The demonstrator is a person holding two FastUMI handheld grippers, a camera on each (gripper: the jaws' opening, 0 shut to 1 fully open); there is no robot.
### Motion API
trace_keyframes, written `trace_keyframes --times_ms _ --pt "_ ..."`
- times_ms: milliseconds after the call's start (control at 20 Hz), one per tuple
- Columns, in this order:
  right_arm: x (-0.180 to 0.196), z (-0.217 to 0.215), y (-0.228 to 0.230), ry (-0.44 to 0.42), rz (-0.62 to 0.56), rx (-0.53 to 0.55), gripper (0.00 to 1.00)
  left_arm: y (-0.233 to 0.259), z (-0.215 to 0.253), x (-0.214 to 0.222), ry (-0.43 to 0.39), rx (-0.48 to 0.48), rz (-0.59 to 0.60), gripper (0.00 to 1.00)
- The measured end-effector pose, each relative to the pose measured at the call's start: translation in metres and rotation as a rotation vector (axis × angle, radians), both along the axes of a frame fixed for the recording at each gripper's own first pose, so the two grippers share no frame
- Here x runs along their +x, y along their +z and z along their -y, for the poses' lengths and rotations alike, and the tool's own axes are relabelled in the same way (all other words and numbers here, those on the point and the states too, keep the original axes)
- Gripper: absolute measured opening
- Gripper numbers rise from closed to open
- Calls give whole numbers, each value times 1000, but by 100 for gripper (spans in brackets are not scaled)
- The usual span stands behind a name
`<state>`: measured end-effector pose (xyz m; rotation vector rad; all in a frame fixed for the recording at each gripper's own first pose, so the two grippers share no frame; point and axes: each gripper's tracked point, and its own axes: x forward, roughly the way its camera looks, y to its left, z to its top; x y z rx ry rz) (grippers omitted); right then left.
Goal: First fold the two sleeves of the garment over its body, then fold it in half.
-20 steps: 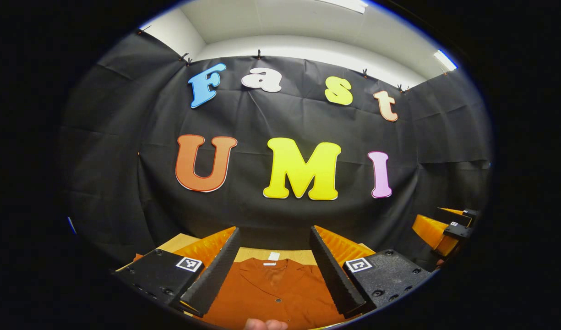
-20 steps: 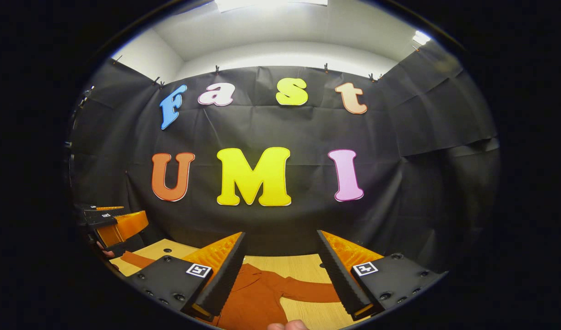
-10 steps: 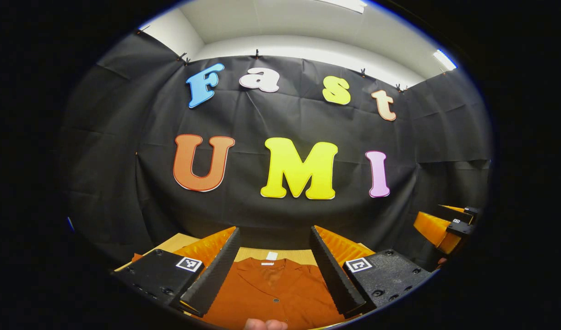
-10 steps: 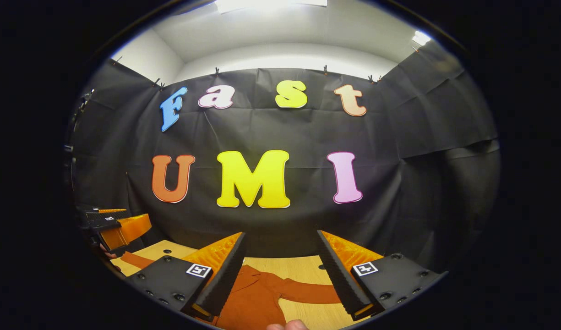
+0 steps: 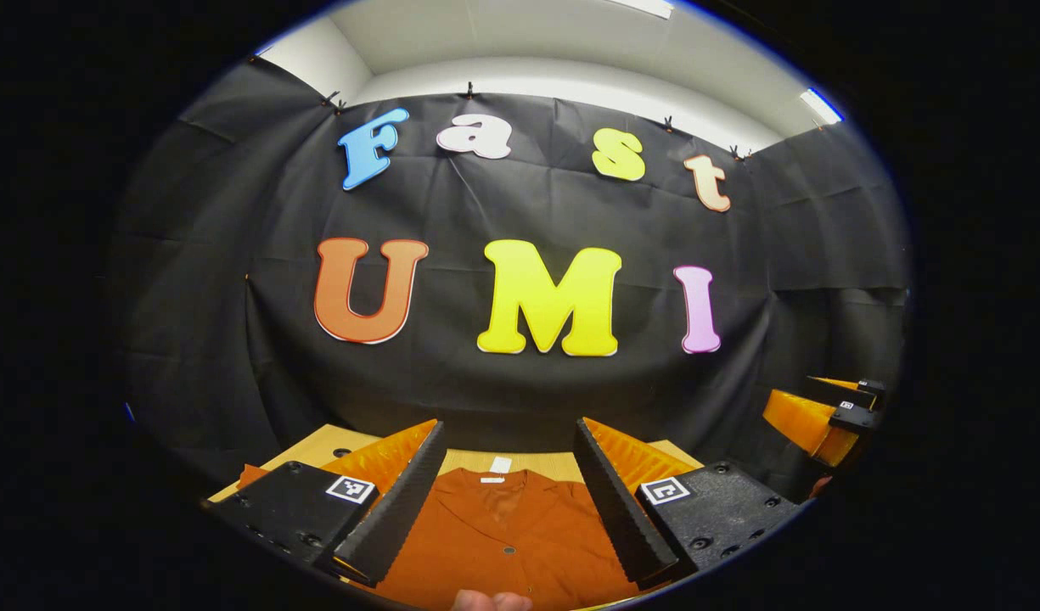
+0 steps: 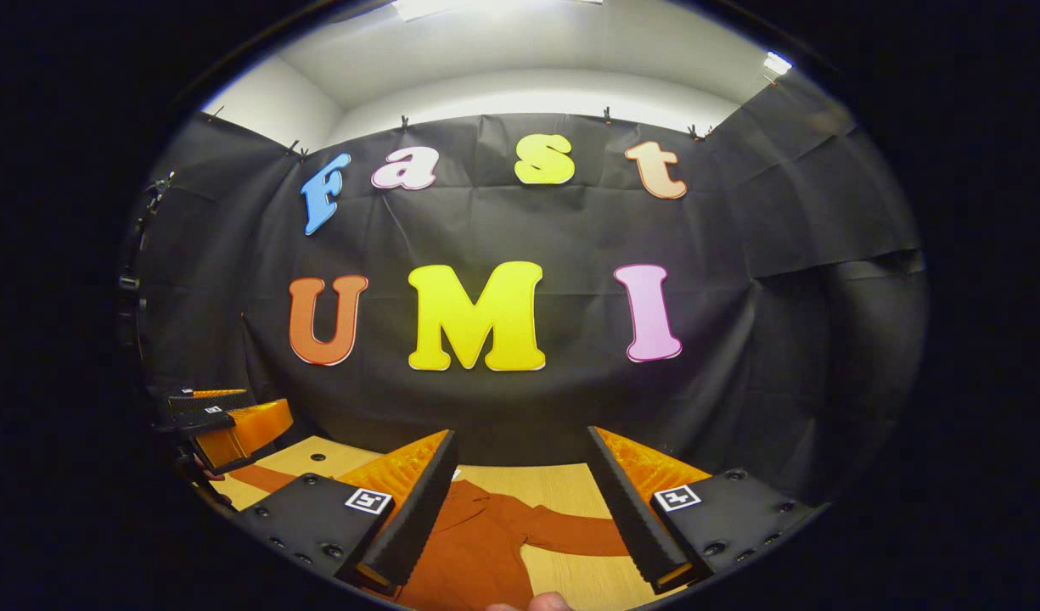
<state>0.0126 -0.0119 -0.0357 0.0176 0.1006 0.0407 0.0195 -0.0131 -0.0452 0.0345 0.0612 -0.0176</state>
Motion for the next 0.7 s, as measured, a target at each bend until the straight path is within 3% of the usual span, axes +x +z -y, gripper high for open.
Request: trace_keyframes --times_ms 250,400,700 --pt "0 57 -58 -13 -153 -12 96 -54 39 -1 -76 -6 -142 98" --pt "11 134 -103 -72 -245 -54 96 -74 65 1 -106 13 -204 98" --pt "57 291 -238 -212 -464 9 96 -92 113 16 -124 65 -275 98"
